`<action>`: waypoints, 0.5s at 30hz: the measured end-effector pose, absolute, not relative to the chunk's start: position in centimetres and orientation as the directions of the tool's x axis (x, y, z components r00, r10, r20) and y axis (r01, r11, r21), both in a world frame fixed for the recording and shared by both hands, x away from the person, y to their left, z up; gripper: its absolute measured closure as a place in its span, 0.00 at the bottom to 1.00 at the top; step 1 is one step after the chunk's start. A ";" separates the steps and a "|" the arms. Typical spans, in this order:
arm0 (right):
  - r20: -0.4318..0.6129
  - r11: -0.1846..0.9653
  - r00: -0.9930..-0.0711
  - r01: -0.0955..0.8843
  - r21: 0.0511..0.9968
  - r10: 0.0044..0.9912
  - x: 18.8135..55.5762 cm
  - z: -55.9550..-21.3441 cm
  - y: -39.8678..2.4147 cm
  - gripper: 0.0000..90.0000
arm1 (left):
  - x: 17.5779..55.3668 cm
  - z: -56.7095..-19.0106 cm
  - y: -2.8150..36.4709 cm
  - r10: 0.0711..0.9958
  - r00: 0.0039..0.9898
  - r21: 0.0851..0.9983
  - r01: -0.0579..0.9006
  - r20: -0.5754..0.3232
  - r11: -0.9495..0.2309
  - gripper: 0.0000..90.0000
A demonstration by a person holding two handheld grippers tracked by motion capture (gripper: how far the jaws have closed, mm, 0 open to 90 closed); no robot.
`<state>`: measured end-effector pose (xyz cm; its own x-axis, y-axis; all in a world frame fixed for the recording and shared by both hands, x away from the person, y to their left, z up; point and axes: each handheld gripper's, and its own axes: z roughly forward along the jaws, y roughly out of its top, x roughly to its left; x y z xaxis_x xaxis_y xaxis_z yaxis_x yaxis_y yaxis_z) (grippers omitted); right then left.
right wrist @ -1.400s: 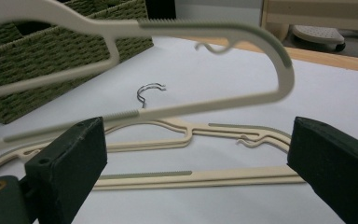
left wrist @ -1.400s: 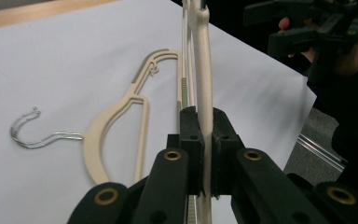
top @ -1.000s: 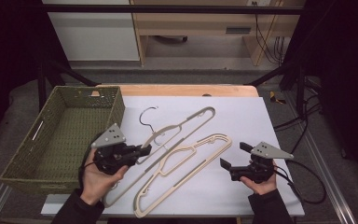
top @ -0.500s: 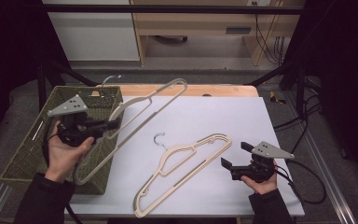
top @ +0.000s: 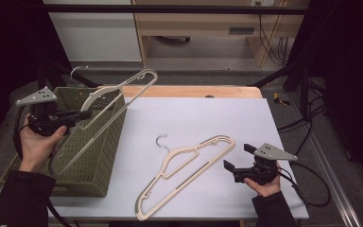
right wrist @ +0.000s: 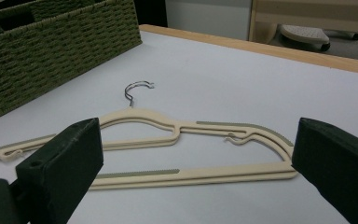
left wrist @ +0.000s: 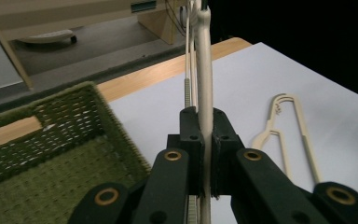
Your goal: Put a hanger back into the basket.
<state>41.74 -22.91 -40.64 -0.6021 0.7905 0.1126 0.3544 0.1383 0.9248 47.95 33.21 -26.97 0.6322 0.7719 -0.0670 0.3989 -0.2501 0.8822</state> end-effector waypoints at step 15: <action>0.107 0.146 -0.606 0.354 0.924 0.788 41.8 -40.7 -22.9 0.03 | 49.0 -29.0 38.7 0.815 0.577 0.871 0.429 -0.059 -0.241 0.95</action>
<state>41.82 -22.88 -40.73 -0.6058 0.7883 0.1075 0.3545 0.1465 0.9235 48.95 38.69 -29.01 0.5770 0.8146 -0.0589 0.4286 -0.2406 0.8709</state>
